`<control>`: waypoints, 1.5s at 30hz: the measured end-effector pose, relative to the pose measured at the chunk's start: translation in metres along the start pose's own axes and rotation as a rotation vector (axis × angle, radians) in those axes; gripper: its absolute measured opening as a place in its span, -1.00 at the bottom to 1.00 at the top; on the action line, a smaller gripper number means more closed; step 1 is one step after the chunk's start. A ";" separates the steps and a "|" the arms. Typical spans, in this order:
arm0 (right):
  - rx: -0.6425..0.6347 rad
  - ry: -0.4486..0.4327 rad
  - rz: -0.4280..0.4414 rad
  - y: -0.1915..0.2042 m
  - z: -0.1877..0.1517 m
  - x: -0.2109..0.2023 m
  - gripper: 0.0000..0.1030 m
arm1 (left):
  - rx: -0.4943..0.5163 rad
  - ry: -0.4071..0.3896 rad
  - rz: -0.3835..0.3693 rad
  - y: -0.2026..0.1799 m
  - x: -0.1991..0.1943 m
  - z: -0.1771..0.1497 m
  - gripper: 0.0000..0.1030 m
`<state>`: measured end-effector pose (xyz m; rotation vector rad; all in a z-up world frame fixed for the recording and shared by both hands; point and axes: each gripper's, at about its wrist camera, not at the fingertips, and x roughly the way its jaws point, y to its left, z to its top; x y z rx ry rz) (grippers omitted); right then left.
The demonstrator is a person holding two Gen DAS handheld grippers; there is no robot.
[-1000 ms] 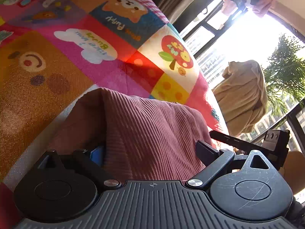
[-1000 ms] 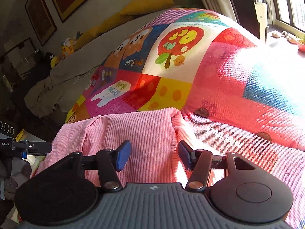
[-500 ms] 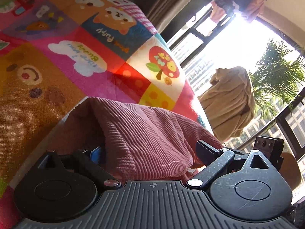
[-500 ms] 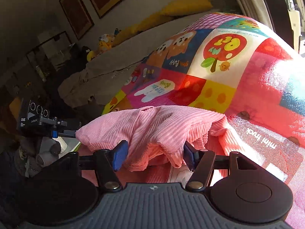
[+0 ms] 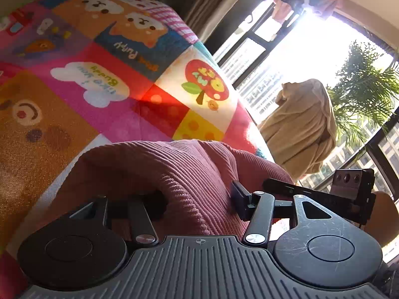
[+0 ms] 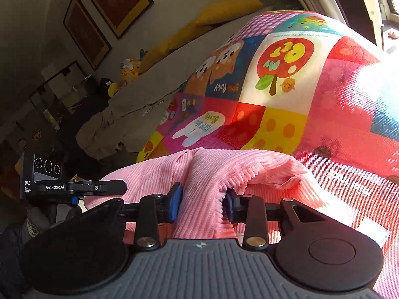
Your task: Fold clothes
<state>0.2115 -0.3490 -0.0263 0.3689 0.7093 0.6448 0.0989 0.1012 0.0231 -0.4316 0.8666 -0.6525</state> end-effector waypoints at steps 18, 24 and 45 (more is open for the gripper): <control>-0.325 -0.075 -0.233 0.044 -0.013 -0.035 0.18 | 0.047 0.045 0.040 0.002 -0.030 -0.029 0.81; -0.199 -0.031 -0.261 0.022 -0.020 -0.004 0.20 | -0.006 0.049 0.001 0.007 -0.013 -0.018 0.82; -0.489 -0.043 -0.395 0.071 -0.070 -0.023 0.58 | 0.148 -0.046 0.066 -0.013 -0.053 -0.024 0.88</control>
